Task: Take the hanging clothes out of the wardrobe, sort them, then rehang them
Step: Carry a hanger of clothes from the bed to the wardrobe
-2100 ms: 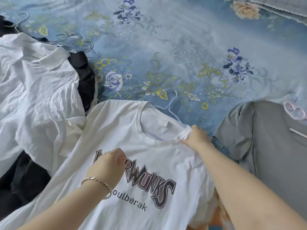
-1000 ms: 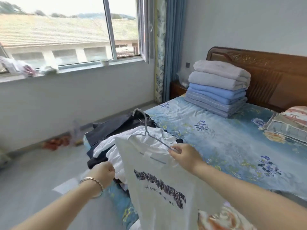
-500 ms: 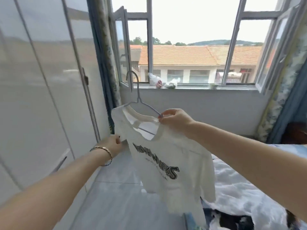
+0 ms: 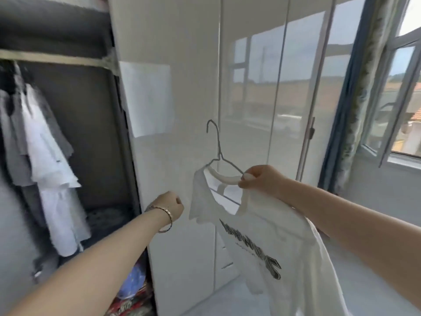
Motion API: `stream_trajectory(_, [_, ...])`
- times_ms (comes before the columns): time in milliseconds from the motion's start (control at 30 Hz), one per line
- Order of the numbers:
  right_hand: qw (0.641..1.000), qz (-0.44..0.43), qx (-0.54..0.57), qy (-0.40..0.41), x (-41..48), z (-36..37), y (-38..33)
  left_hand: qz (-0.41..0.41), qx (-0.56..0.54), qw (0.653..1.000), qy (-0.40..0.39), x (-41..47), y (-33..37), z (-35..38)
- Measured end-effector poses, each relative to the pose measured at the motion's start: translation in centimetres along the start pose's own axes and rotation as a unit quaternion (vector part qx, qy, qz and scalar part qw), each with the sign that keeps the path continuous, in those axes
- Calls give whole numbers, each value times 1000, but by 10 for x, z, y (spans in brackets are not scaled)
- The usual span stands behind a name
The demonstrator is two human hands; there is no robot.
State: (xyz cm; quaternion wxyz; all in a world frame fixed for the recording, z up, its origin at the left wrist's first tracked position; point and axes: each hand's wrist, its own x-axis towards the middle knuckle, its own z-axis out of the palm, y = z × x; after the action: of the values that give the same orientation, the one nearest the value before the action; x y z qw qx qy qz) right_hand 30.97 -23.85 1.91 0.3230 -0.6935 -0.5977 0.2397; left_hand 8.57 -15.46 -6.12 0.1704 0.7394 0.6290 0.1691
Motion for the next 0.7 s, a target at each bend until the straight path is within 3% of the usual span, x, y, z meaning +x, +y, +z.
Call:
stream_trajectory(367, [987,-111,43,-107,110,135,-151,-190,-2,975,117,39,-144,-124])
stream_trajectory(700, [976,-171,-52,-121,217,202,-307,-219,42,962,158,125,-215,-211])
